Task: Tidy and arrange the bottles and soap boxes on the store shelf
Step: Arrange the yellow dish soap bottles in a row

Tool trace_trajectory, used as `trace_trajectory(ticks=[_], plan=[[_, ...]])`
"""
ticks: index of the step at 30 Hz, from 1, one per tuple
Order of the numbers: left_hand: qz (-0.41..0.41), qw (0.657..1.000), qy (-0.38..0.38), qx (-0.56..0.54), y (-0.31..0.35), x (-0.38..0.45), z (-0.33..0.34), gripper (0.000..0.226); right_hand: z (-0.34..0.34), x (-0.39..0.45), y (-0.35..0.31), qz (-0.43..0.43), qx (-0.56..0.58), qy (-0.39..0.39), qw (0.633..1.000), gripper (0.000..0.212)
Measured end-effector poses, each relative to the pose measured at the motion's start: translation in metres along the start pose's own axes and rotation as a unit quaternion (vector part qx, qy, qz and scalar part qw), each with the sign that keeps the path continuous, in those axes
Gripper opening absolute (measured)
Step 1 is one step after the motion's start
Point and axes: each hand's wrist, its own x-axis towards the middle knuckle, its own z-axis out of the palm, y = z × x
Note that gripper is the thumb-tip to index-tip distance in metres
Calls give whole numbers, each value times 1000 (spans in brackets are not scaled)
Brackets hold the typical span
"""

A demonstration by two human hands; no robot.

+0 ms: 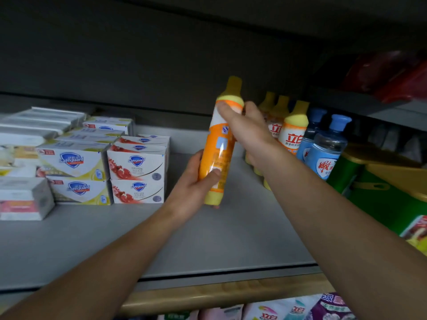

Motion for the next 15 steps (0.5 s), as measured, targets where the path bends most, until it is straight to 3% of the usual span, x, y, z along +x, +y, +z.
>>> trace_trajectory(ticks=[2, 4, 7, 9, 10, 12, 15], plan=[[-73, 974, -60, -208, 11, -2, 1, 47, -1, 2, -2, 74, 99, -54, 991, 41], [-147, 919, -129, -343, 22, -5, -2, 50, -3, 3, 2, 148, 236, -114, 954, 53], [-208, 831, -236, -459, 29, -10, -9, 62, -4, -1, 16, 193, 358, -175, 897, 52], [-221, 804, -286, -473, 28, -11, -11, 68, -2, -4, 21, 195, 382, -192, 883, 50], [-222, 810, -295, -454, 28, -11, -11, 68, -1, -4, 22, 194, 382, -188, 884, 49], [-229, 858, -256, -383, 25, -8, -5, 61, -2, 2, 19, 179, 331, -139, 916, 46], [-207, 943, -77, -247, 16, -3, 5, 41, -10, 9, 9, 80, 83, -40, 993, 46]])
